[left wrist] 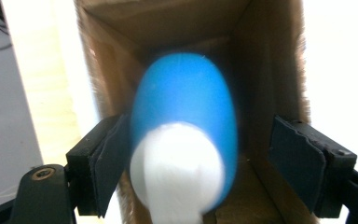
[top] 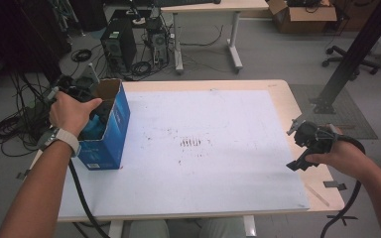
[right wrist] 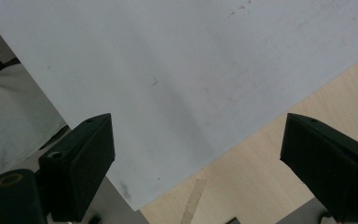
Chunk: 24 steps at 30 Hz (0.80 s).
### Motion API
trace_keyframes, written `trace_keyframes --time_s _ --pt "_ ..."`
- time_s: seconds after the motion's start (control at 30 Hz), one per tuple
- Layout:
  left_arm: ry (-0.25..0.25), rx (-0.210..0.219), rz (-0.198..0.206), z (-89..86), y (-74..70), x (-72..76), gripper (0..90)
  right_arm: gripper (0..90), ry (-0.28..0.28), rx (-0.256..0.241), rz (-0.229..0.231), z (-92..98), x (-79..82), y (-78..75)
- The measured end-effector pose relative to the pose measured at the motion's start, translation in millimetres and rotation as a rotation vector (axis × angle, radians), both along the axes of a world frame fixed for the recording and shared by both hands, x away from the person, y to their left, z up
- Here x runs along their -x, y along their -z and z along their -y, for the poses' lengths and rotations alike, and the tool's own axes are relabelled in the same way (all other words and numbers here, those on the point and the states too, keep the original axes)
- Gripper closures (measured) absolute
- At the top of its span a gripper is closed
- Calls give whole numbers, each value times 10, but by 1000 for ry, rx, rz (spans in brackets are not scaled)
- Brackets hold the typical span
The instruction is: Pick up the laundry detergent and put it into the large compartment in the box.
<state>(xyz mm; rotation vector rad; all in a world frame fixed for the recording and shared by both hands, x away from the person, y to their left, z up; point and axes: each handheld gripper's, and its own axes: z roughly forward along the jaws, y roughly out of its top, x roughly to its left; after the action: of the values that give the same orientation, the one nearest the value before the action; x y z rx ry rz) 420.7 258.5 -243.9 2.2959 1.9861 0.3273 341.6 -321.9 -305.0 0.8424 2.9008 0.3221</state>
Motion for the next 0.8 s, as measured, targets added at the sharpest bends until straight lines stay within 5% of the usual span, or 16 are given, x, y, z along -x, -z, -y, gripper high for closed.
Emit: trace_keyframes --time_s 0.2,0.4,0.8 --pt "1 -15 34 28 -245 43 212 98 0 -4 5 0 34 -17" --pt "59 9 29 151 -462 130 211 98 5 -11 11 28 71 -36" --pt "287 -16 44 756 -898 509 210 97 7 -22 29 21 135 -87"
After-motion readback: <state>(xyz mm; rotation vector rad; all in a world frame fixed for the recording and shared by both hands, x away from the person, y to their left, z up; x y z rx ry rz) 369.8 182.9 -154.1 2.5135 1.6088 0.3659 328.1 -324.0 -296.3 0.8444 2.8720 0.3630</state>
